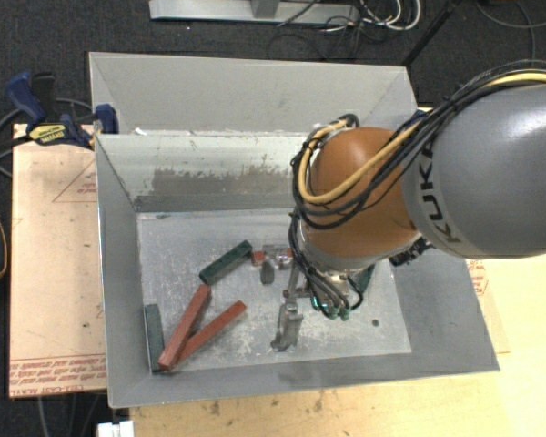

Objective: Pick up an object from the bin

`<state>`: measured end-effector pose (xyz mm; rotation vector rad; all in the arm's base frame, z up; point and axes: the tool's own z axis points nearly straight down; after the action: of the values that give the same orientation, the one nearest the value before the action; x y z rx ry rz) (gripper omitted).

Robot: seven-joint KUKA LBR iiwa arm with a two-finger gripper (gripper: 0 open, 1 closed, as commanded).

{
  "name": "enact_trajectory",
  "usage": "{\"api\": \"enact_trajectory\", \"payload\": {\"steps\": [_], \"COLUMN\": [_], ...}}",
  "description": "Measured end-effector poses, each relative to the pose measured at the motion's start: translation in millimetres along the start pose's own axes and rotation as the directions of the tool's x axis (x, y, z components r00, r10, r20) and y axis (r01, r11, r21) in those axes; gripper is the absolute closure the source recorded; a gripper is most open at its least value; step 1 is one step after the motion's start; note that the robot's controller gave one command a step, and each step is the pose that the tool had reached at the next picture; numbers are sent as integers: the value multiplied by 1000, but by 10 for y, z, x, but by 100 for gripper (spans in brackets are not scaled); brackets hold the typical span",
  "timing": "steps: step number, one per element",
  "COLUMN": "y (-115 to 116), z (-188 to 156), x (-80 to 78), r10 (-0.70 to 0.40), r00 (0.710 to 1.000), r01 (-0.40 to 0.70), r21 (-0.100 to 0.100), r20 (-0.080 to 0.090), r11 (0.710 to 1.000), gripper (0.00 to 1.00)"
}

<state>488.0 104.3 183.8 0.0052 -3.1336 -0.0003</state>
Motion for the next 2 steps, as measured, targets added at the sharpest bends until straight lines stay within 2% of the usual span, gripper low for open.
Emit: {"api": "enact_trajectory", "payload": {"steps": [1,2], "y": [510,491], "z": [1183,1139], "x": [-305,-315], "r10": [42,47], "r00": [999,999], "r01": [-42,-47], "r21": [-1,-1], "r20": [4,7], "r11": [999,999], "gripper": [0,100]}}
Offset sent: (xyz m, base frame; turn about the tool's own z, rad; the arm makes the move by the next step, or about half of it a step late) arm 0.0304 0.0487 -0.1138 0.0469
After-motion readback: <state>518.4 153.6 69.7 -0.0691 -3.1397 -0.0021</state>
